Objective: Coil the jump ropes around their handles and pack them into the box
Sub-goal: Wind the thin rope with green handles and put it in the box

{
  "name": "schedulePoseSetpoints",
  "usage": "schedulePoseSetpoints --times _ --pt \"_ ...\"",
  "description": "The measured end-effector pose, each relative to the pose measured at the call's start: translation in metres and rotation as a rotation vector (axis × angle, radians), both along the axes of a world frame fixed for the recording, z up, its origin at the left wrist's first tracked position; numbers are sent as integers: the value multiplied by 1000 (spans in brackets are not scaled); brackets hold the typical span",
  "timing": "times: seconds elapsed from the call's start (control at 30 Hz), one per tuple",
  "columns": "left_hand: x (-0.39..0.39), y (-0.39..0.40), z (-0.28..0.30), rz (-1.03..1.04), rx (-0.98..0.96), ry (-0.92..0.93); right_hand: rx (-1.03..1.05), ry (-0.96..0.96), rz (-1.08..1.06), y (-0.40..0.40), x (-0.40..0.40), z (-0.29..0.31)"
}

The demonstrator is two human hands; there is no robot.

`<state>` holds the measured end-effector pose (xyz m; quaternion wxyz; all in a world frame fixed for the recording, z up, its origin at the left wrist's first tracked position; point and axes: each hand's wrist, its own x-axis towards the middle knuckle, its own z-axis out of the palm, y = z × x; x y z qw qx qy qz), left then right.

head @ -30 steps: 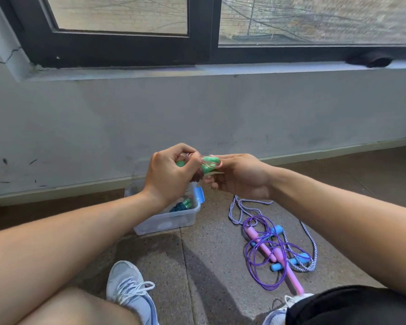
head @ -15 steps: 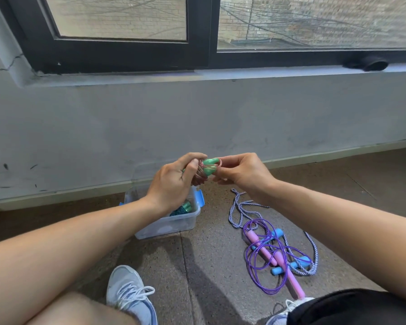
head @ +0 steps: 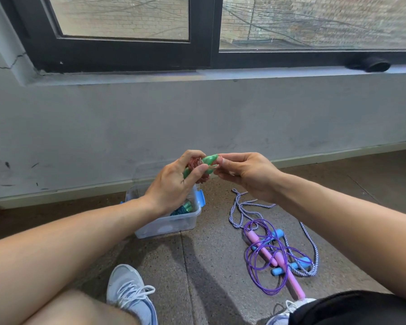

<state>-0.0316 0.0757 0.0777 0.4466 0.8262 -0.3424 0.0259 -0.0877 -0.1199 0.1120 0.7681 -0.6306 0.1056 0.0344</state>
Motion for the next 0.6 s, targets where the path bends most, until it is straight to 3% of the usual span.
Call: schedulePoseSetpoints --times 0.23,0.37,0.6 --pt "-4 -6 4 -21 -79 107 50 -57 -39 -1 0 1" --pt "0 -4 1 9 -32 132 1 -95 -56 0 0 1" --pt "2 -4 -2 -34 67 192 -288 -146 11 -5 -7 -4"
